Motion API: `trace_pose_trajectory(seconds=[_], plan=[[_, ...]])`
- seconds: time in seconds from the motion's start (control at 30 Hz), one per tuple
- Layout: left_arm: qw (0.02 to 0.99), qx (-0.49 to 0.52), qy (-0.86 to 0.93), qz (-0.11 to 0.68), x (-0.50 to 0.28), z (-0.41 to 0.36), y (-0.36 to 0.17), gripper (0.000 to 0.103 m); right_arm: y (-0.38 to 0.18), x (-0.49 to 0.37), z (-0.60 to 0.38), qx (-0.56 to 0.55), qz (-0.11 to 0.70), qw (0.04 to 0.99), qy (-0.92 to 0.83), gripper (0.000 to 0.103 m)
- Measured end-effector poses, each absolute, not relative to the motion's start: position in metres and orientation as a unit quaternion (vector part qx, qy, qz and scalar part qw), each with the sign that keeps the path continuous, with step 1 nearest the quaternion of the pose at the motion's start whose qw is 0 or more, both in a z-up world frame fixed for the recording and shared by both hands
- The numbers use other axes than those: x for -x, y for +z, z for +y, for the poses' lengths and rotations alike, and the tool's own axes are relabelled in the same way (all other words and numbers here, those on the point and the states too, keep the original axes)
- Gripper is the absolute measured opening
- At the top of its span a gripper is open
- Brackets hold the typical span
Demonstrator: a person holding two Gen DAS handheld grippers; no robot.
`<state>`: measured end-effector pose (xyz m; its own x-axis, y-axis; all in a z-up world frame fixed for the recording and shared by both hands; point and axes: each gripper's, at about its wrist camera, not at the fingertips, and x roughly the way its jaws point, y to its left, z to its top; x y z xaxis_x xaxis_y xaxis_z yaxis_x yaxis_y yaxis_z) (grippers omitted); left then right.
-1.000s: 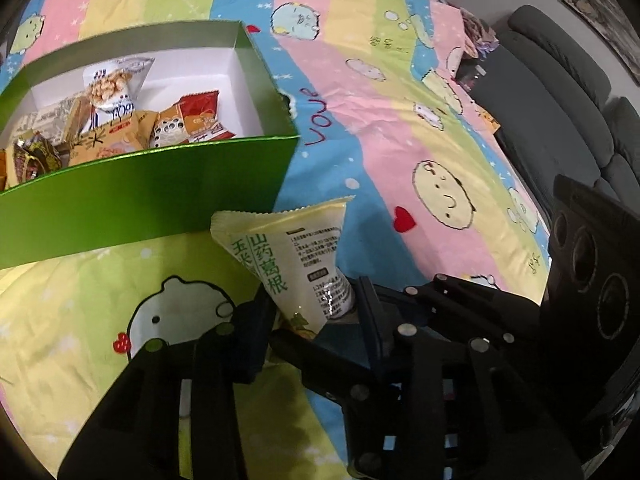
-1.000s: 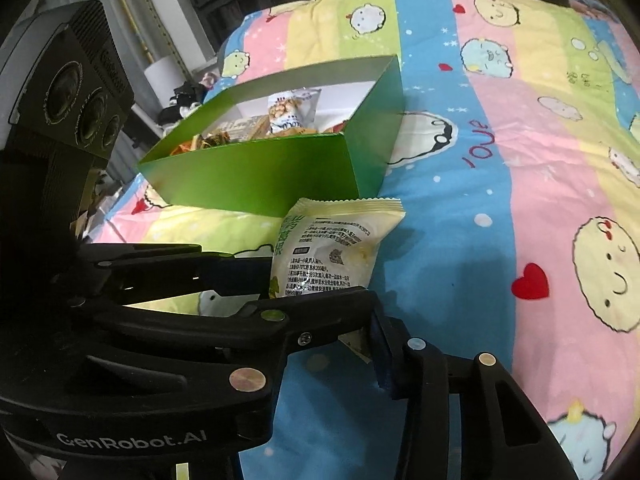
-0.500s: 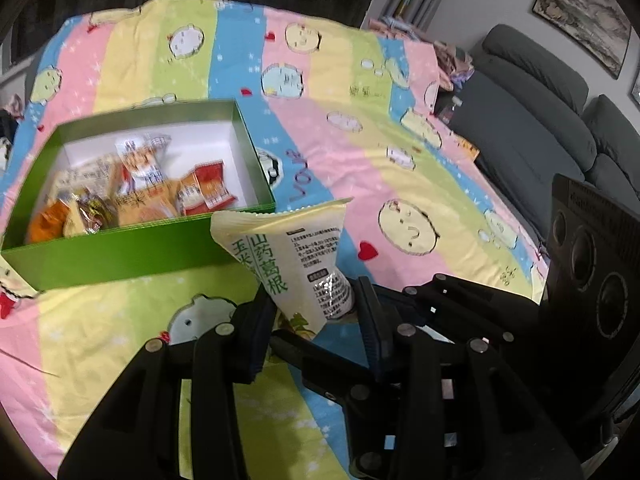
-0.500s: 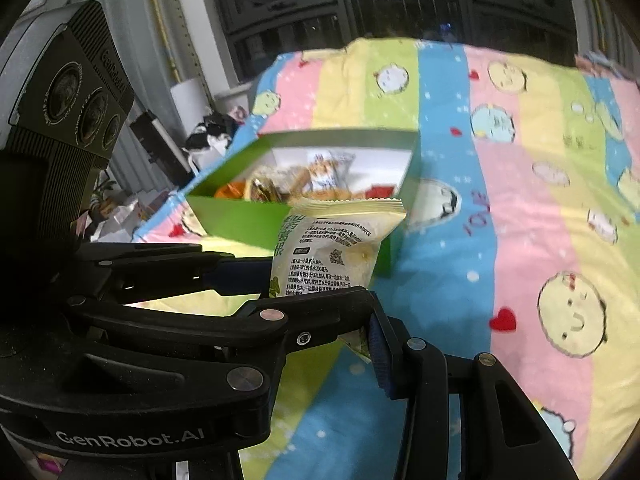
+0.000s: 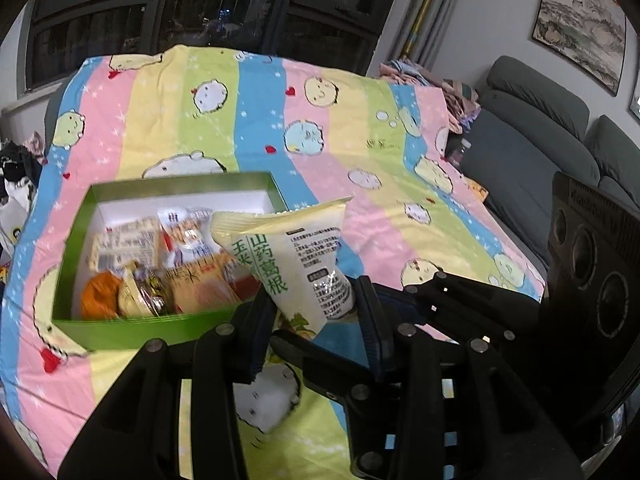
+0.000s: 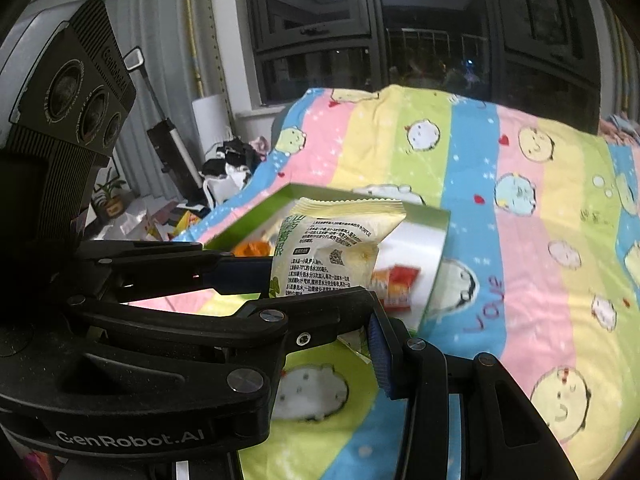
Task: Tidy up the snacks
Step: 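Lift the white bag and carry it over the green box, then lower the white bag into the box and open the right gripper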
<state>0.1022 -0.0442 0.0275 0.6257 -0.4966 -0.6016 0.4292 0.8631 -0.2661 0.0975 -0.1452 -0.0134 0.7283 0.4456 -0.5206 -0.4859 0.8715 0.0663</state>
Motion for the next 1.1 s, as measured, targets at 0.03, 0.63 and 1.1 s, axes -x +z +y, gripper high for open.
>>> trace_pose_trajectory(seconds=[0.03, 0.63, 1.1], plan=[[0.902, 0.047, -0.256, 0.344, -0.105, -0.042, 0.029, 0.038, -0.011, -0.100, -0.144, 0.037, 0.267, 0.930, 0.252, 0.046], [0.899, 0.073, -0.224, 0.370, -0.173, -0.015, -0.002, 0.039, -0.033, -0.175, -0.114, 0.040, 0.296, 0.915, 0.271, 0.046], [0.883, 0.073, -0.179, 0.427, -0.202, -0.012, -0.039, 0.052, -0.066, -0.210, -0.102, 0.047, 0.382, 0.890, 0.245, 0.046]])
